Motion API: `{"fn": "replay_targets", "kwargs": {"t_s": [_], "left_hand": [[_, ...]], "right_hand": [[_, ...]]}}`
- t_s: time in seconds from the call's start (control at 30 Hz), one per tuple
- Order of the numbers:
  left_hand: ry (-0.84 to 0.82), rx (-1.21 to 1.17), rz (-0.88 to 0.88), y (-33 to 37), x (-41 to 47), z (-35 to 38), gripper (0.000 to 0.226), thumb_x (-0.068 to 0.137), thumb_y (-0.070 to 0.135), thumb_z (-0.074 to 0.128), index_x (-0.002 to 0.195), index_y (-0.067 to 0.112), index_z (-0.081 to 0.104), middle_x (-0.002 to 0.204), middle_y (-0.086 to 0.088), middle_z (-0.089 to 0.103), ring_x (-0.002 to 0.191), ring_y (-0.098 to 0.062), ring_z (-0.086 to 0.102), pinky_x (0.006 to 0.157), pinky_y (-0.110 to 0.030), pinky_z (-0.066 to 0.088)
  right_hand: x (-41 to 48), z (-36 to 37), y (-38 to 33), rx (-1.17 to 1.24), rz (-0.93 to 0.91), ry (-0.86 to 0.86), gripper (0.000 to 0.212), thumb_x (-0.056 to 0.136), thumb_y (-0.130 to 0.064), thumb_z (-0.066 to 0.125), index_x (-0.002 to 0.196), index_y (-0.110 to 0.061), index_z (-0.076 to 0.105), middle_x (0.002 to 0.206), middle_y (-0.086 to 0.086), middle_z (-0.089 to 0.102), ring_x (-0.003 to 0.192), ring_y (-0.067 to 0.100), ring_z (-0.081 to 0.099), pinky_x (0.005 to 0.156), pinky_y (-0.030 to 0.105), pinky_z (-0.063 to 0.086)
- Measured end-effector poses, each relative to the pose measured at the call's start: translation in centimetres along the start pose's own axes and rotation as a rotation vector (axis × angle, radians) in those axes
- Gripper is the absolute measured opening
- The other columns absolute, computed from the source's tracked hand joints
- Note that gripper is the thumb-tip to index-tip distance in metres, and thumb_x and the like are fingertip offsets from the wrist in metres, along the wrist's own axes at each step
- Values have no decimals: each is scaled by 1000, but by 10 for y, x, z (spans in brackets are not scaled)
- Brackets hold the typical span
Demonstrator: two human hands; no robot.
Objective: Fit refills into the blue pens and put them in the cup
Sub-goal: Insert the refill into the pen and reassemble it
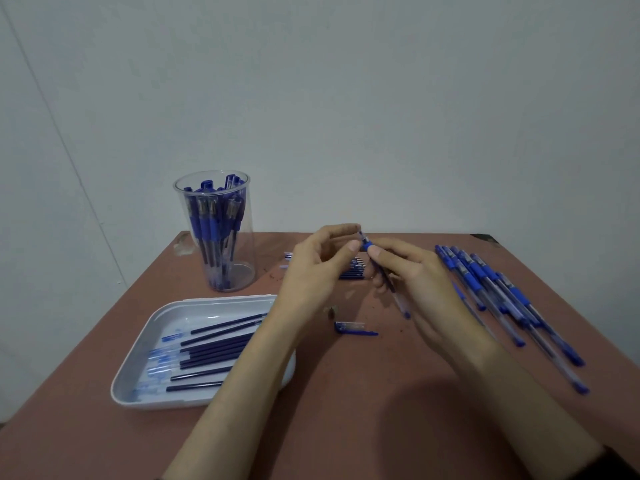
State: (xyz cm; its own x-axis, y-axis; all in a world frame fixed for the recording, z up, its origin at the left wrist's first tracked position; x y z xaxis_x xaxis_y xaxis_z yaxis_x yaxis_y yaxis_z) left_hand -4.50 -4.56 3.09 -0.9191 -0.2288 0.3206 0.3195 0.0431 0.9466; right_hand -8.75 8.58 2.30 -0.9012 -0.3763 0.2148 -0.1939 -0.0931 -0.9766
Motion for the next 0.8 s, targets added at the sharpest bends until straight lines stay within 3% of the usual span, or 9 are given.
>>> {"fn": "replay_targets", "kwargs": {"t_s": [0.07, 0.13, 0.2, 0.33, 0.43, 0.6, 0.7, 0.8], "left_hand": [[9, 165, 2, -1, 3, -9, 22, 92, 6, 57, 107, 20, 63, 99, 4, 70, 95, -4, 65, 73, -14, 51], [-16, 493, 10, -2, 4, -17, 25, 90, 6, 59, 107, 22, 68, 98, 7, 69, 96, -5, 63, 82, -10, 47], [-135, 779, -25, -3, 1, -21, 30, 88, 2, 56, 107, 20, 71, 97, 9, 69, 89, -3, 60, 73, -1, 40], [-370, 1029, -141, -5, -7, -22, 47, 81, -6, 44, 108, 22, 71, 106, 5, 69, 91, -5, 59, 80, -14, 45], [-417, 1034, -166, -5, -7, -24, 45, 82, -3, 47, 109, 23, 71, 106, 6, 68, 93, -6, 59, 83, -20, 49], [-427, 1031, -130, -9, -5, -23, 18, 85, 12, 67, 100, 19, 73, 98, 8, 70, 89, -3, 61, 86, -20, 49], [-258, 966, -27, -4, -2, -22, 11, 85, 15, 68, 93, 17, 75, 80, 11, 66, 70, 6, 57, 72, -7, 44], [12, 500, 15, 4, 1, -26, 9, 84, 12, 69, 92, 14, 74, 75, 5, 68, 60, 5, 59, 63, -6, 45]], "right_hand": [[0, 0, -1, 107, 38, -10, 20, 94, -17, 55, 97, -13, 74, 70, 7, 60, 63, 15, 50, 60, 24, 42], [1, -1, -2, 212, 60, -20, 22, 95, -17, 51, 95, -13, 73, 69, 6, 60, 61, 14, 50, 62, 26, 41], [1, -2, -2, 258, 67, -24, 23, 96, -16, 49, 96, -12, 71, 69, 5, 60, 60, 13, 50, 61, 25, 42], [0, -3, -3, 256, 65, -27, 22, 96, -16, 49, 99, -11, 70, 68, 4, 61, 60, 13, 51, 59, 24, 44], [1, -3, -3, 247, 70, -18, 21, 95, -16, 50, 99, -11, 70, 68, 4, 61, 60, 13, 51, 59, 24, 44], [2, -3, -2, 254, 76, -20, 20, 95, -16, 51, 99, -11, 70, 67, 4, 61, 60, 13, 51, 60, 25, 42], [2, -4, -2, 234, 80, -10, 20, 94, -16, 53, 98, -11, 71, 67, 5, 61, 60, 14, 51, 60, 25, 42], [2, -5, -2, 92, 29, 30, 16, 93, -15, 58, 97, -12, 73, 68, 5, 61, 62, 15, 50, 60, 25, 42]]}}
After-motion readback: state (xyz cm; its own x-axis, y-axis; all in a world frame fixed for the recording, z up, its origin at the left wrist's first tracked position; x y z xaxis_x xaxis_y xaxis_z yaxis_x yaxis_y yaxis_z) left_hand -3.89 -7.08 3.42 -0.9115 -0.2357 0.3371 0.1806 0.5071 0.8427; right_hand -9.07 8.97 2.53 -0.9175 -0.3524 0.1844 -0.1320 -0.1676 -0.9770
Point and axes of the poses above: each hand's wrist, its own x-axis towards the middle knuckle, its own z-axis out of the palm, y = z × x, the point moved 3 cm from there along x, towards the middle knuckle
